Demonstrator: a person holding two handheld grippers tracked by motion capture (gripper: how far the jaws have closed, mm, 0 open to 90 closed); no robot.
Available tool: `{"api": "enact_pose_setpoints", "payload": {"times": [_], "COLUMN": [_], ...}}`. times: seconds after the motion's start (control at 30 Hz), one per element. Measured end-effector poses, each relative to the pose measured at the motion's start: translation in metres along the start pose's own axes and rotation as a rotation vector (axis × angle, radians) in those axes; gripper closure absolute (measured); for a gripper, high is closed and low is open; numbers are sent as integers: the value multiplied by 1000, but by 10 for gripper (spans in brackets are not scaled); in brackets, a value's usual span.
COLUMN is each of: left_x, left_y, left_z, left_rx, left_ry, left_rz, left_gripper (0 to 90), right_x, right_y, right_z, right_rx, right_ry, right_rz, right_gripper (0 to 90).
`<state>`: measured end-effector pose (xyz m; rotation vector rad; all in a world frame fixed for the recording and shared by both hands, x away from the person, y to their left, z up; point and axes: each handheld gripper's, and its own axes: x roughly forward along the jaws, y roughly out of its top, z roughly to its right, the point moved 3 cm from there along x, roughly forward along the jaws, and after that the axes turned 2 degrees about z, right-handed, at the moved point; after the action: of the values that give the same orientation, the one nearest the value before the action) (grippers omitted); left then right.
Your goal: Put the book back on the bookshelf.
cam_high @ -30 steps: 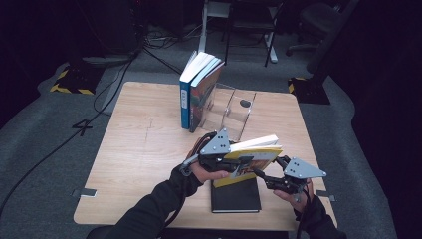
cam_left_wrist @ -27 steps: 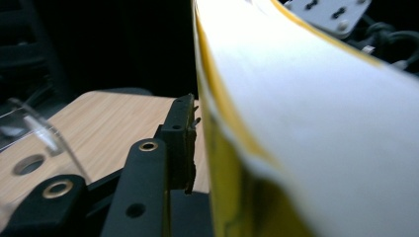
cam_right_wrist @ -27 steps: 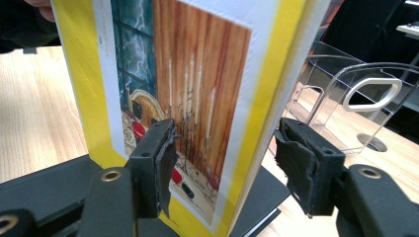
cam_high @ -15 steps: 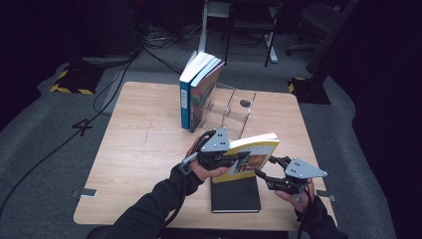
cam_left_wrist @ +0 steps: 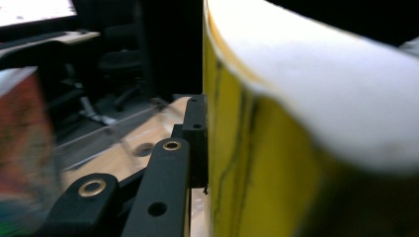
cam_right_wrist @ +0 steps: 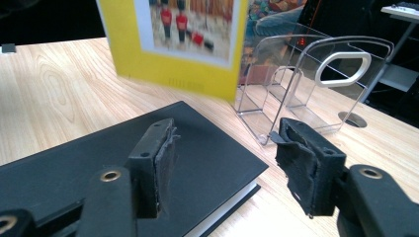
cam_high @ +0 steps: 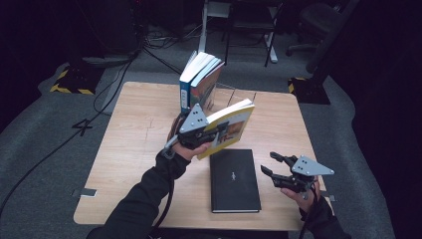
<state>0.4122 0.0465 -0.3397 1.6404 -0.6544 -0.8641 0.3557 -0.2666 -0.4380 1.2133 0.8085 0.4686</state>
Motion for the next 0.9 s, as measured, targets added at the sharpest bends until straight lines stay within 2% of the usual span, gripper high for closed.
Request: {"api": "enact_pose_setpoints", "payload": {"times": [0.2,0.33,0.37,0.43,0.5,0.53,0.57,0.6,0.63,0.77,0.9], "left_x": [-4,2,2,14,18,27,27,37,37,58,77], "left_y": [-7,-12,-12,-17,-19,-20,-20,-22,-22,-26,-34], "left_z": [-24,-34,-34,-40,-41,-43,-43,-43,-43,-42,-44], "left_rx": [-22,-41,-41,-50,-58,-50,-50,-43,-43,-39,-42], "left_ry": [107,177,177,224,237,264,264,280,280,284,329], "left_rz": [-8,-8,-8,-24,-26,-34,-34,-42,-42,-51,-71], "left_gripper": [749,750,750,749,749,750,750,750,750,749,750], "right_x": [3,4,4,4,4,4,4,5,5,5,4], "right_y": [-2,-3,-3,-4,-4,-5,-5,-5,-5,-6,-7], "right_z": [0,1,1,1,1,0,0,0,0,0,1], "right_rx": [2,5,5,8,7,10,10,11,11,12,13], "right_ry": [-6,-3,-3,-2,-1,0,0,2,2,5,1], "right_rz": [-12,-20,-20,-21,-22,-22,-22,-26,-26,-33,-33], "right_gripper": [389,389,389,389,389,389,389,389,389,389,389]}}
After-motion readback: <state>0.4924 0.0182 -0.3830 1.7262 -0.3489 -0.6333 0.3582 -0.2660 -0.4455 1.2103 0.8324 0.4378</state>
